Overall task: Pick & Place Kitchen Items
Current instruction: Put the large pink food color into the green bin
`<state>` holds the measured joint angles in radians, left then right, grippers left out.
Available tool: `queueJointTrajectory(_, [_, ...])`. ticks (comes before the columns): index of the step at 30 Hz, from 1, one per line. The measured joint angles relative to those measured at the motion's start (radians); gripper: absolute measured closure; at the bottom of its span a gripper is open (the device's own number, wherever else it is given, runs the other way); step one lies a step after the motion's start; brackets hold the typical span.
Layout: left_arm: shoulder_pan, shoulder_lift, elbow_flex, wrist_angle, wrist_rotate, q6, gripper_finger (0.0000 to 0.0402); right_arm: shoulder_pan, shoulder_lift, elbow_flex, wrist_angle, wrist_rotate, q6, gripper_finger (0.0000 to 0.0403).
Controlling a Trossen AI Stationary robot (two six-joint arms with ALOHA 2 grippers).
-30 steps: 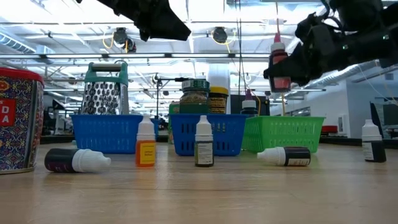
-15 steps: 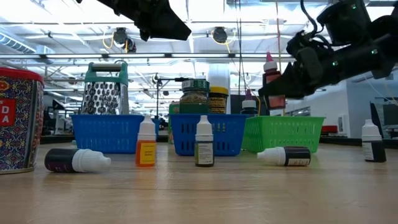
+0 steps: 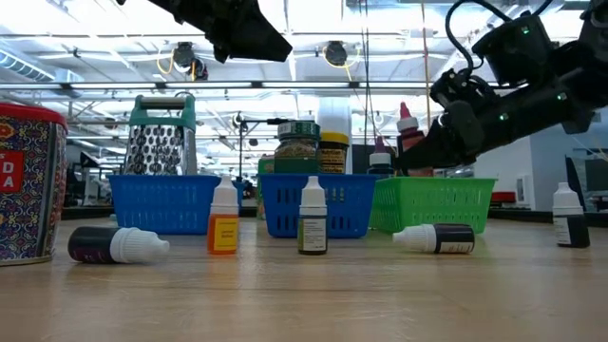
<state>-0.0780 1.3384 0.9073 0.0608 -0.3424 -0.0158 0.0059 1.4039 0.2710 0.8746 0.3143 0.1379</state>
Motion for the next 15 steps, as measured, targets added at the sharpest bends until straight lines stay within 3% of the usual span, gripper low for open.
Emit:
queueJointTrajectory(8, [0.000,0.000,0.000,0.000,0.000,0.000,0.0273,0.000,0.020,0.000,0.027,0.000,0.000,0.0316])
queueJointTrajectory(15, [0.000,0.000,0.000,0.000,0.000,0.000,0.0273,0.000,0.020,0.000,0.026,-0.001,-0.005,0.0281])
